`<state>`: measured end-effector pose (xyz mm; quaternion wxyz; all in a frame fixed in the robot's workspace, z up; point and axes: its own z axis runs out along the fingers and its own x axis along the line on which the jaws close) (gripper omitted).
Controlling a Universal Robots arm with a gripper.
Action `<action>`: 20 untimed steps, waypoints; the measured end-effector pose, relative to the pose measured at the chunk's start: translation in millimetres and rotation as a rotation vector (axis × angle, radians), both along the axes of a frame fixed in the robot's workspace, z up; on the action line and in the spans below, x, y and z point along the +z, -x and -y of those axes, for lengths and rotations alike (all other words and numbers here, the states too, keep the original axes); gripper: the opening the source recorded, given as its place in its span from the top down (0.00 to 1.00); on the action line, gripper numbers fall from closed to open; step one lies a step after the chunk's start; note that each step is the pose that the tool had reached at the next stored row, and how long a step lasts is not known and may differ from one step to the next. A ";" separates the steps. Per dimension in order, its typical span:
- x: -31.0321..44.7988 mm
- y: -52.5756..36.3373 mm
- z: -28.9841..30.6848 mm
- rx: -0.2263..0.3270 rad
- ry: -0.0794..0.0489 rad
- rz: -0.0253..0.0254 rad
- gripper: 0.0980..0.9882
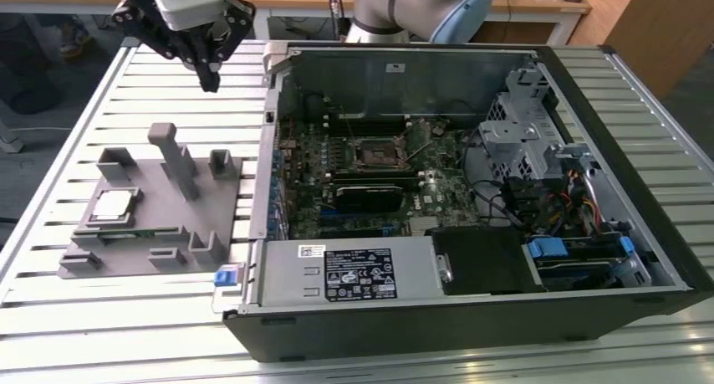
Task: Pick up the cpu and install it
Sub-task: 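Reach for the cpu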
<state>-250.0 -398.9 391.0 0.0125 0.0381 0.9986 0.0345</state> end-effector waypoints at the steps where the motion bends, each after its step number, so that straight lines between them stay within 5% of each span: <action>1: 0.0 3.8 0.0 0.000 0.000 -0.0001 0.99; 20: -2.9 71.3 0.0 0.000 0.000 -0.0033 0.99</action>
